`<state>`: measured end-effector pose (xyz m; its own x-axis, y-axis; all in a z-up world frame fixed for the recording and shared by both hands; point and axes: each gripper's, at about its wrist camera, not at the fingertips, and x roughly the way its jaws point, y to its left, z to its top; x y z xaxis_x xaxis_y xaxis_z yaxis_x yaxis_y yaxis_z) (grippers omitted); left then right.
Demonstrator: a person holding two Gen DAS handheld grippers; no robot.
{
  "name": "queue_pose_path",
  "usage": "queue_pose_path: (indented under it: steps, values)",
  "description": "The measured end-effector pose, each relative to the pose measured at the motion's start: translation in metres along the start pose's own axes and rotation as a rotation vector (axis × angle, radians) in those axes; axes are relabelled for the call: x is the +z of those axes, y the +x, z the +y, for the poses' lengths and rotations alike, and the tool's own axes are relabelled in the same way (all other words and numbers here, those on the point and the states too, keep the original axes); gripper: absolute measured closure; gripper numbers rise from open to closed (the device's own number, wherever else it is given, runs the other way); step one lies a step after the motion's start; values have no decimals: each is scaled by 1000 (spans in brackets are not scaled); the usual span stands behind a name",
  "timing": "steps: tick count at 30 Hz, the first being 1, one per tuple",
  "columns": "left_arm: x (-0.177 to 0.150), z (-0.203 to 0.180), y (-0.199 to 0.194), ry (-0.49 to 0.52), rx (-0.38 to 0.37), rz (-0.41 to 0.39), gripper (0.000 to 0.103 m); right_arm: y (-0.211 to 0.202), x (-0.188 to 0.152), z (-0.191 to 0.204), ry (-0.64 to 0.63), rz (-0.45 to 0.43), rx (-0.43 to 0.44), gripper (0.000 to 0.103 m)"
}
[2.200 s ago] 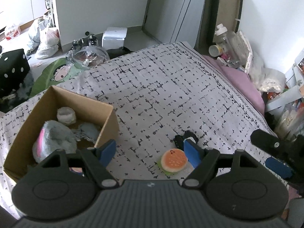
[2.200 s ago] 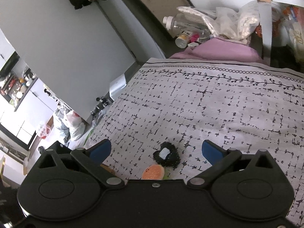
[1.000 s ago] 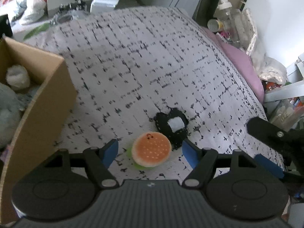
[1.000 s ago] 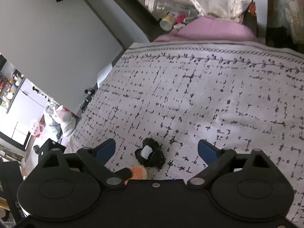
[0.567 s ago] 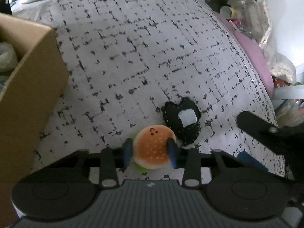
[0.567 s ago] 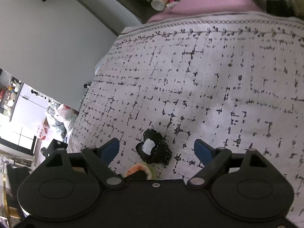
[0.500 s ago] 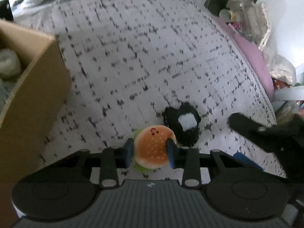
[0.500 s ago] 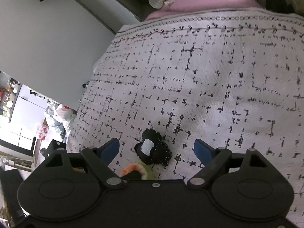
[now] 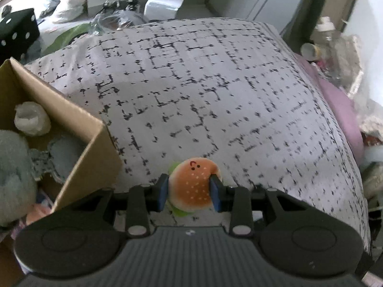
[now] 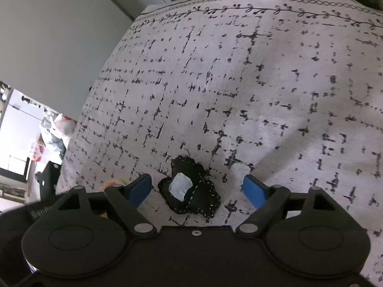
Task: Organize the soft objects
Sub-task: 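Grasp the hamburger plush with the left gripper while the right gripper grasps the black plush, then carry the hamburger in the left gripper while the right gripper carries the black plush into the box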
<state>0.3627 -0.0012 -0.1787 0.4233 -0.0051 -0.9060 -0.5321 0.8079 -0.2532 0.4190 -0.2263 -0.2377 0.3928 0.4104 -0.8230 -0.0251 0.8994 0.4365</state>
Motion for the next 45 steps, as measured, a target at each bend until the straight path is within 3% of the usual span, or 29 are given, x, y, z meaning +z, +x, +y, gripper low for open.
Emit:
queue_pose_path:
  steps: [8,10,11,12,13,15,31,36,45]
  values:
    - [4,7,4,-15,-7,3,68,8,-8,22,-186,-13,-100,25]
    - [4,6,1,-3,-4,5,68,9,-11,25,-231,-27,-128,33]
    - [4,6,-2,-4,-5,3,68,9,-12,27,-252,-32,-145,42]
    - [4,7,-5,-7,-5,-2,68,8,-13,28,-273,-40,-162,58]
    - [4,7,-9,-8,-6,-7,68,7,-13,28,-284,-41,-167,65]
    - [3,7,-18,-5,-8,-23,68,2,-12,28,-271,-42,-146,71]
    - [-11,28,-98,-4,-19,-153,68,-77,-15,41,-287,-192,-23,72]
    - [-16,28,-123,13,-5,-199,68,-93,-15,43,-265,-208,46,72]
    - [-26,31,-156,32,3,-255,68,-120,-20,45,-272,-257,89,72]
